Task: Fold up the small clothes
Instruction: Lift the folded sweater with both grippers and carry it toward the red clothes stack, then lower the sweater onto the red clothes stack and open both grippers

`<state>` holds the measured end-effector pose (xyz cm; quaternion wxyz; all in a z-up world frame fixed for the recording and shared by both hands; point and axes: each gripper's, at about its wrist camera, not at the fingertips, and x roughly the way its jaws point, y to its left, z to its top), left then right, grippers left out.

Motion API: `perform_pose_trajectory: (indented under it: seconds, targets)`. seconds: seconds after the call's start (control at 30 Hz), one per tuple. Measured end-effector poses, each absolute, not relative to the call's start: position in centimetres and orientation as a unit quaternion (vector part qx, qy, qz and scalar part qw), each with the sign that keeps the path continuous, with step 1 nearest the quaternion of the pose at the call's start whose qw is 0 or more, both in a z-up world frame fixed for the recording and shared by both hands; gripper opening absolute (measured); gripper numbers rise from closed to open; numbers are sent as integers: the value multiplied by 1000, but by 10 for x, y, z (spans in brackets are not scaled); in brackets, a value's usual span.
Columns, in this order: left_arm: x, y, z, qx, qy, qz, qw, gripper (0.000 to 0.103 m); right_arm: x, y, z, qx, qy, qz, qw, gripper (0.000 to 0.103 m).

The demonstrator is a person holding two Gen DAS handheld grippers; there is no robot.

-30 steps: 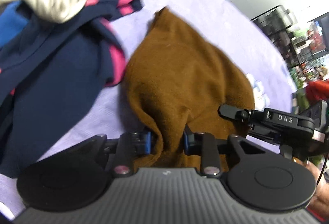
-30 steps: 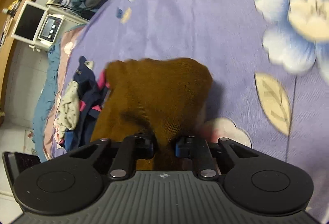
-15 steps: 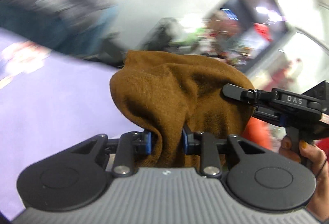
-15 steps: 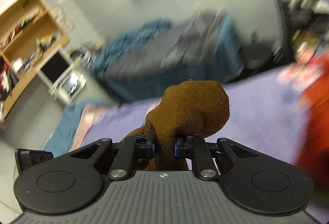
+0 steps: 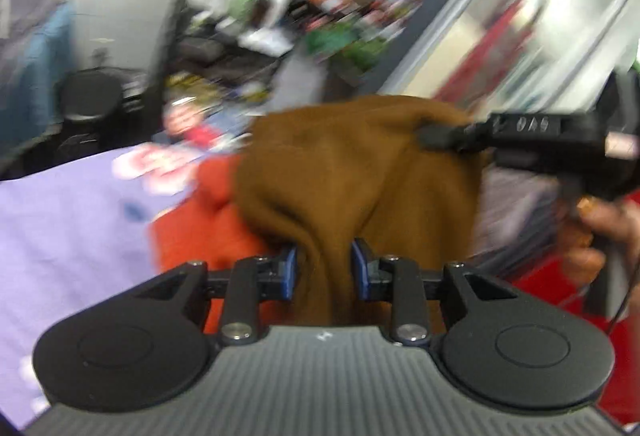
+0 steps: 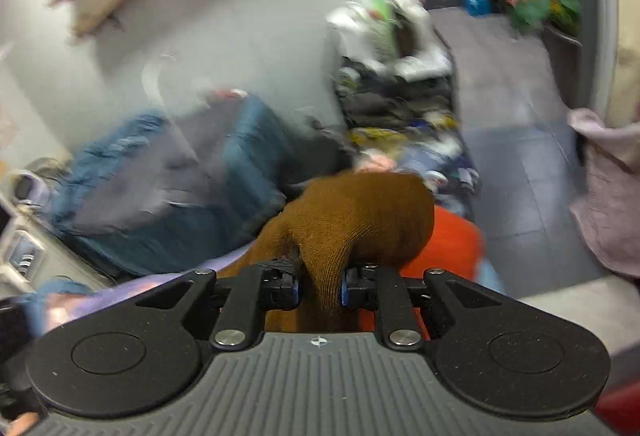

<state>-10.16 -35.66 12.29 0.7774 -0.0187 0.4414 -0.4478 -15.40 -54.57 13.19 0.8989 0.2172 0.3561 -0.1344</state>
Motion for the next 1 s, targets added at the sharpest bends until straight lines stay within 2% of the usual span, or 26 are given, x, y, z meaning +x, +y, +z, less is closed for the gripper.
perform_pose_trajectory:
  seconds: [0.07,0.1,0.13,0.2,0.27,0.3,0.37,0.4,0.5,0.6,0.7,0.77,0.87,0.9,0.97,1.0]
  targets:
    - [-105,-352,113,-17,443,-435,784,32,-150,-559,96,187,364,-157,899,37]
    - [-107,-345,111,-25,440,-434,786,40,-149,-560,85,178,362,-157,902,42]
    - [-106,-339,111,-23,437,-422,794,47,-151,-562,80,175,348,-156,908,42]
    - [-107,-330,119,-1,411,-411,814,48,-158,-562,82,175,321,-162,916,51]
    - [-109,-326,134,31,380,-409,829,48,-167,-559,97,198,299,-184,915,54]
    - [-113,-326,145,52,359,-417,833,48,-175,-555,107,193,284,-192,919,60]
    - [-119,-328,166,82,311,-432,843,50,-190,-538,132,145,254,-205,934,63]
    - [-127,-332,176,91,286,-447,843,55,-197,-528,138,120,247,-198,941,66]
    - [-142,-355,189,105,263,-501,818,58,-205,-500,141,65,261,-135,954,65]
    - [-148,-388,172,149,277,-502,806,57,-192,-472,115,2,308,-94,947,52]
    - [-151,-406,137,206,292,-486,797,58,-177,-457,75,-61,373,-131,917,53]
    - [-149,-410,124,211,301,-492,789,61,-175,-459,56,-56,389,-128,911,56]
    - [-151,-405,127,217,296,-490,791,69,-172,-467,61,-28,391,-131,910,56]
    - [-153,-401,133,220,292,-489,792,76,-173,-469,70,-18,389,-134,911,57]
    - [-153,-398,146,226,272,-489,797,92,-172,-469,93,1,375,-133,918,66]
    - [-161,-391,159,231,259,-489,800,103,-177,-467,105,9,373,-130,918,84]
